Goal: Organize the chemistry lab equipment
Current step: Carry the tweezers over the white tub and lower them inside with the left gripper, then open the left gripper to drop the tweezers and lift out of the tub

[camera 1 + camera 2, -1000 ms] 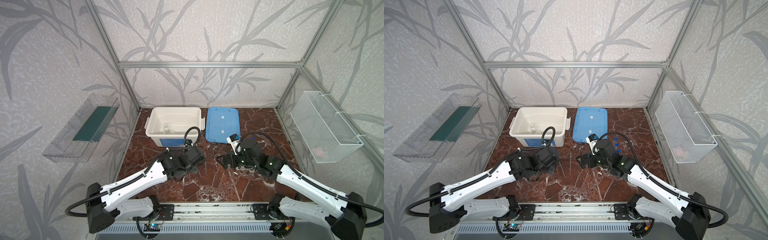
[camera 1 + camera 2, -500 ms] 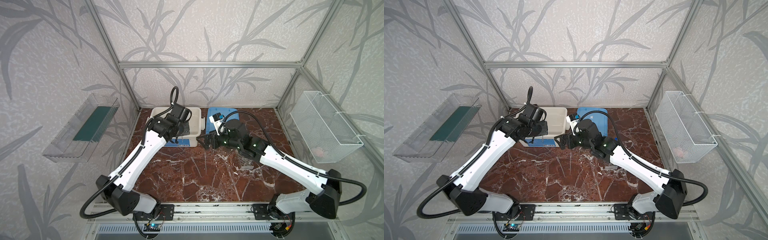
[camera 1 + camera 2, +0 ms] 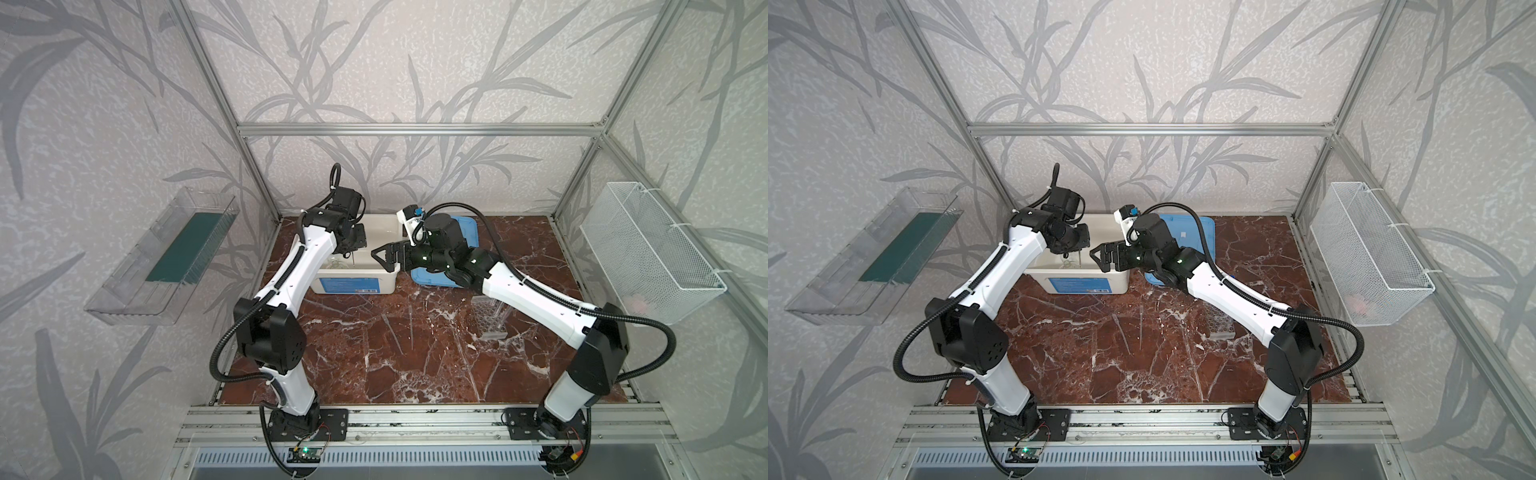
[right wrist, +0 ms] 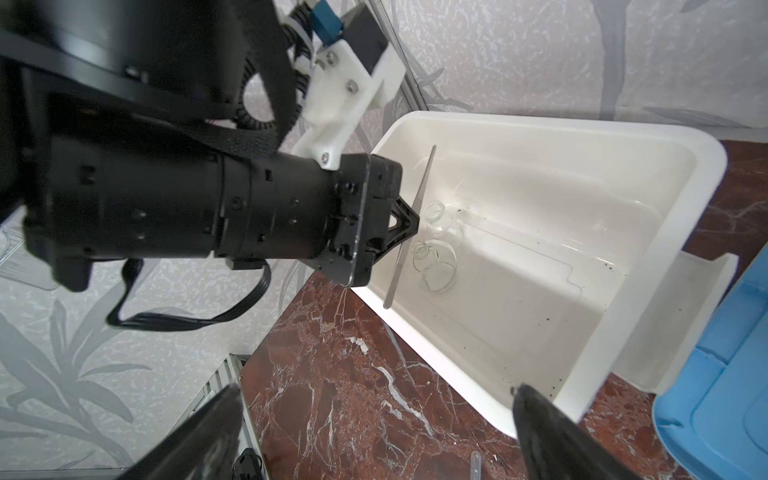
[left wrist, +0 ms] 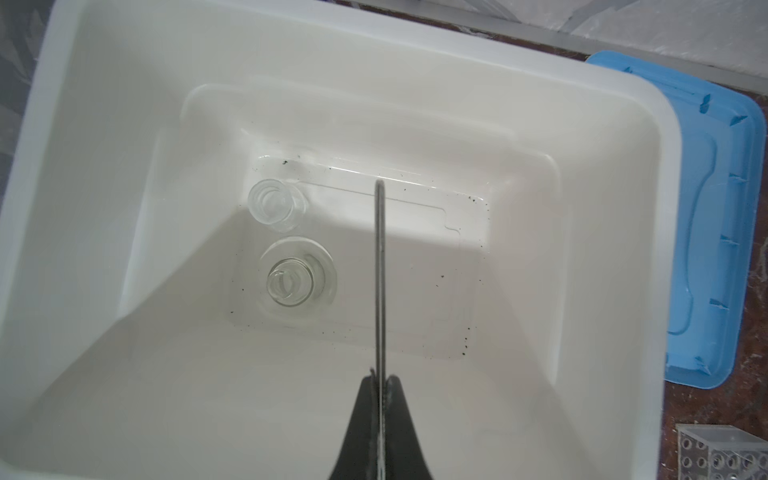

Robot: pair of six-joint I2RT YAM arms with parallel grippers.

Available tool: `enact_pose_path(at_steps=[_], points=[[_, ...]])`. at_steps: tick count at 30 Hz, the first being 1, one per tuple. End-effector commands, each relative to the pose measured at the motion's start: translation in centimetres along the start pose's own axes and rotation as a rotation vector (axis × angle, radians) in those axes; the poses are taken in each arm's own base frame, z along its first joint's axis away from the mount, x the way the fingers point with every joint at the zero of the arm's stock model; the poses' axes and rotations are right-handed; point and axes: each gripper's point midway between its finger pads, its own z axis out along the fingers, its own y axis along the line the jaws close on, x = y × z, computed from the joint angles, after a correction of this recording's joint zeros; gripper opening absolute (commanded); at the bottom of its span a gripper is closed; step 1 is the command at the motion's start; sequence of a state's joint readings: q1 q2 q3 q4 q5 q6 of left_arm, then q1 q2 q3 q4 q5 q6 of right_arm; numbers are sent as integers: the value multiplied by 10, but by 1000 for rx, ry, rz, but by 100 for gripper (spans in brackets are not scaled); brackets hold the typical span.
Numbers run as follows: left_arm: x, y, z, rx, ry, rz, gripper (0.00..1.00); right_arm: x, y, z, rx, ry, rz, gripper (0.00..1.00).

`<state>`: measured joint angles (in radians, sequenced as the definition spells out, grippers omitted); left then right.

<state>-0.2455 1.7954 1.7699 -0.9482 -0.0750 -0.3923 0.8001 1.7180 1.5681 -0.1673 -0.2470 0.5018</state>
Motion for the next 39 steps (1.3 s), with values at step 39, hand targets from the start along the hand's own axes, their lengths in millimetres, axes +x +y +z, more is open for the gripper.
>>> enact_pose_path(at_steps=[39], points=[[48,9,166,65,166,19,0,15,-12,40,-67,67,36,99]])
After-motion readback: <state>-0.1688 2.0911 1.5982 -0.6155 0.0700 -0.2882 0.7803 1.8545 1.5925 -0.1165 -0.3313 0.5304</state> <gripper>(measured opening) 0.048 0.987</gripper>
